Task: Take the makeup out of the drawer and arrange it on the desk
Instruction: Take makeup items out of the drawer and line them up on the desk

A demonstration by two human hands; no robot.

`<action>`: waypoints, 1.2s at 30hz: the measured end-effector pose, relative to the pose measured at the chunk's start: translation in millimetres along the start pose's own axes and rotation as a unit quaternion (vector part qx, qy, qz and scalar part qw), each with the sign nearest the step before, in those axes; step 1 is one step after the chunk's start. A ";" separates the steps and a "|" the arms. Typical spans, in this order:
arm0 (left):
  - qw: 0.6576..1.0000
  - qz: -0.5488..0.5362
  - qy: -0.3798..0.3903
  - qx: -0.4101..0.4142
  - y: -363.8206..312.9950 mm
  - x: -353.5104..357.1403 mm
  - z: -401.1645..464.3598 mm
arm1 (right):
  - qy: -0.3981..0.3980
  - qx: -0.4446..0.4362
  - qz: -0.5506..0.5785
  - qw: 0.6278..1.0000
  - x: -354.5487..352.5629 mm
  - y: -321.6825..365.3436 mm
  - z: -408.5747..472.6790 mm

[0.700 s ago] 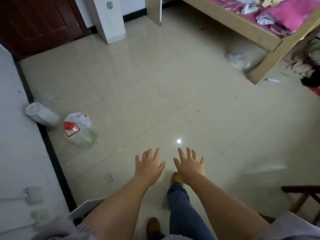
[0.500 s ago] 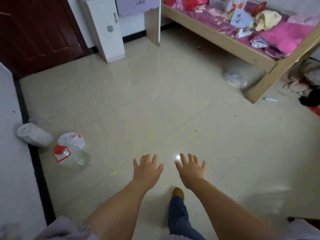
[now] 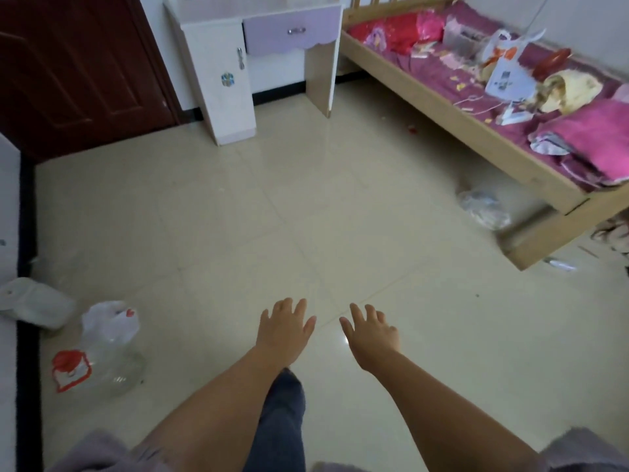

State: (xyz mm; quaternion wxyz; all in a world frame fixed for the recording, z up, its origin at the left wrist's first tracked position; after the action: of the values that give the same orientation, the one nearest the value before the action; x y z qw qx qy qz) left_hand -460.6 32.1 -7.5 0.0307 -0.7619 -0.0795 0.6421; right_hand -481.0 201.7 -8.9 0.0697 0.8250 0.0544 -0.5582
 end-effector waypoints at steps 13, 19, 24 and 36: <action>0.994 0.071 -0.007 0.079 69.4 -85.4 298.7 | -0.040 -0.005 -0.004 0.999 -133.9 48.4 288.4; 0.993 0.084 -0.004 0.087 73.2 -108.0 429.8 | -0.039 -0.009 -0.004 0.999 -182.8 42.0 409.7; 0.993 0.084 -0.007 0.079 59.9 -125.8 558.2 | -0.045 -0.034 -0.019 0.998 -229.7 16.7 535.1; 0.998 0.038 -0.024 0.034 21.6 -188.9 830.8 | -0.046 -0.078 -0.030 0.995 -352.4 -29.5 797.7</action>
State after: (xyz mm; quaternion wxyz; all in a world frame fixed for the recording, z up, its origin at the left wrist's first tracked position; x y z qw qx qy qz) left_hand -1306.5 -65.5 29.0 0.0303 -0.7474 -0.0288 0.6631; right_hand -1345.3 86.4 23.8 0.1193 0.7887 0.1194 -0.5911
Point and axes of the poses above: each hand's wrist, its own z-axis towards the middle knuckle, its own x-axis out of the palm, y = z × x, the point moved 6 cm from there along z, towards the middle knuckle, and after that the axes turned 8 degrees about -y, right-handed, at the moved point
